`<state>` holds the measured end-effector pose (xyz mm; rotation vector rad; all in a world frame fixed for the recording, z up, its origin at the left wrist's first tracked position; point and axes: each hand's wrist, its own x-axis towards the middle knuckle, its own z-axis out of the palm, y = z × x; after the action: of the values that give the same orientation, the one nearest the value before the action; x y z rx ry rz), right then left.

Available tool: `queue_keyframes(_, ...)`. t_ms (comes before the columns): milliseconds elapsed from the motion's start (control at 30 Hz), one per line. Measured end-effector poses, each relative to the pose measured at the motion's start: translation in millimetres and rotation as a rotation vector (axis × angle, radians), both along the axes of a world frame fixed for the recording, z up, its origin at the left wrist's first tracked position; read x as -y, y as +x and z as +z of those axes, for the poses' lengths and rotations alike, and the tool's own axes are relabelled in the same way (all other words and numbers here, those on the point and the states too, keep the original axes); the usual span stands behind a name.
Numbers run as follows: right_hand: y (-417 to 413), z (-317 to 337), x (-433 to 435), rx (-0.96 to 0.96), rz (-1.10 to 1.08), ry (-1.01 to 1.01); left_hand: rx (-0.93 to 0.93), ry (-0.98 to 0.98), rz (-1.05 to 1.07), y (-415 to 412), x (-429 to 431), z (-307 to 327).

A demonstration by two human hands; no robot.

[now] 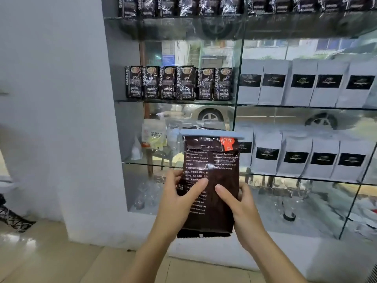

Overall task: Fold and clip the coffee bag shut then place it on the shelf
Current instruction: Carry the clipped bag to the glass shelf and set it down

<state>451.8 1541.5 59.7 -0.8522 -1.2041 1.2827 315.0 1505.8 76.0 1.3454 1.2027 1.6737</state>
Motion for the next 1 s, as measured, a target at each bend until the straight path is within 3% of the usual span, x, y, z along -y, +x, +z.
queue_keyframes(333, -19.2, 32.4, -223.3, -0.061, -0.107, 0.134, -0.173, 0.097, -0.261, -31.6, -222.3, 27.3)
queue_keyframes(633, -43.9, 110.6, -399.5, -0.06, -0.197, 0.274, -0.242, 0.218, -0.055, -50.5, -401.7, 100.6)
queue_keyframes(1000, -75.6, 203.8, -603.9, 0.013, -0.239, 0.49, -0.257, 0.381, 0.044, -79.3, -602.3, 180.2)
